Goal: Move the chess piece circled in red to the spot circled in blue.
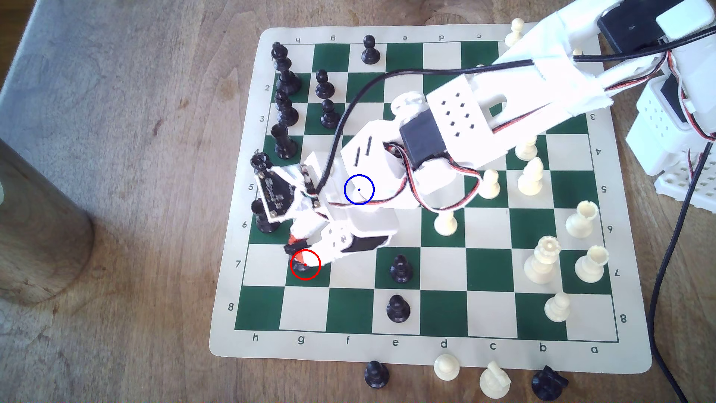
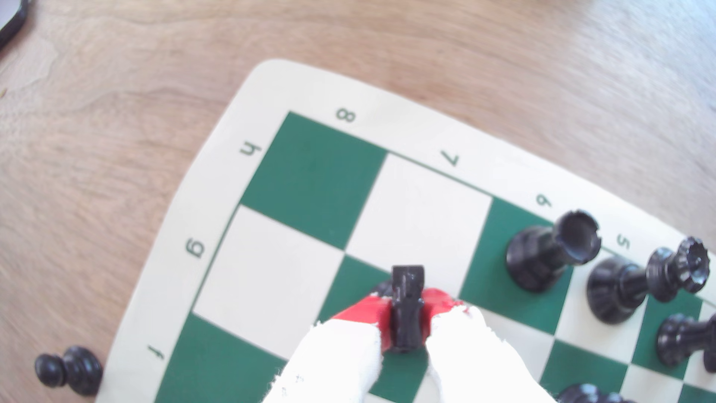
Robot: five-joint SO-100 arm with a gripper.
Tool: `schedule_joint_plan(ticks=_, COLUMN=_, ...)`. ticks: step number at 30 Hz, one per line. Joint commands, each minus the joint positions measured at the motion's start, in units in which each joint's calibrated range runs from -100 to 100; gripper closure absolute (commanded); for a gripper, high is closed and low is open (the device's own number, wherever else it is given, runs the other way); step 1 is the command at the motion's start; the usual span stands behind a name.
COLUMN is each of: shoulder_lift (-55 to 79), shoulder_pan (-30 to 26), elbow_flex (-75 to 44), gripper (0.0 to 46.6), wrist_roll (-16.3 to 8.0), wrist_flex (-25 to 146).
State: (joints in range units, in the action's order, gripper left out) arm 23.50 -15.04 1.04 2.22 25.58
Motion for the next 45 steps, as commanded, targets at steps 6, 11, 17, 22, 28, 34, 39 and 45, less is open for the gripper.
schedule_joint_plan(ticks=6, shoulder_lift=-5.8, shoulder_pan=0.5, elbow_flex=-9.0, gripper=46.0, wrist_roll=-2.5, wrist_flex=2.4)
schedule_joint_plan(ticks=11, shoulder_lift=-13.4, shoulder_pan=0.5, elbow_flex=-6.8, gripper=46.1, wrist_roll=-3.5, wrist_flex=4.5)
schedule_joint_plan(ticks=17, shoulder_lift=-23.9, shoulder_pan=1.2, elbow_flex=0.1, gripper=46.1, wrist_roll=-4.9, wrist_flex=7.9)
schedule_joint_plan(ticks=22, shoulder_lift=-31.7, shoulder_pan=3.0, elbow_flex=13.0, gripper=46.1, wrist_roll=-5.3, wrist_flex=6.6)
schedule_joint_plan(ticks=28, shoulder_lift=-35.5, shoulder_pan=5.5, elbow_flex=23.2, gripper=46.1, wrist_roll=-5.7, wrist_flex=4.1)
schedule_joint_plan(ticks=34, shoulder_lift=-34.5, shoulder_pan=7.7, elbow_flex=26.2, gripper=46.1, wrist_roll=-5.5, wrist_flex=2.5)
schedule_joint_plan(ticks=39, shoulder_lift=-33.0, shoulder_pan=8.5, elbow_flex=28.2, gripper=46.1, wrist_roll=-5.3, wrist_flex=1.4)
schedule_joint_plan(ticks=45, shoulder_lift=-29.3, shoulder_pan=9.6, elbow_flex=29.9, gripper=46.1, wrist_roll=-5.1, wrist_flex=-1.8)
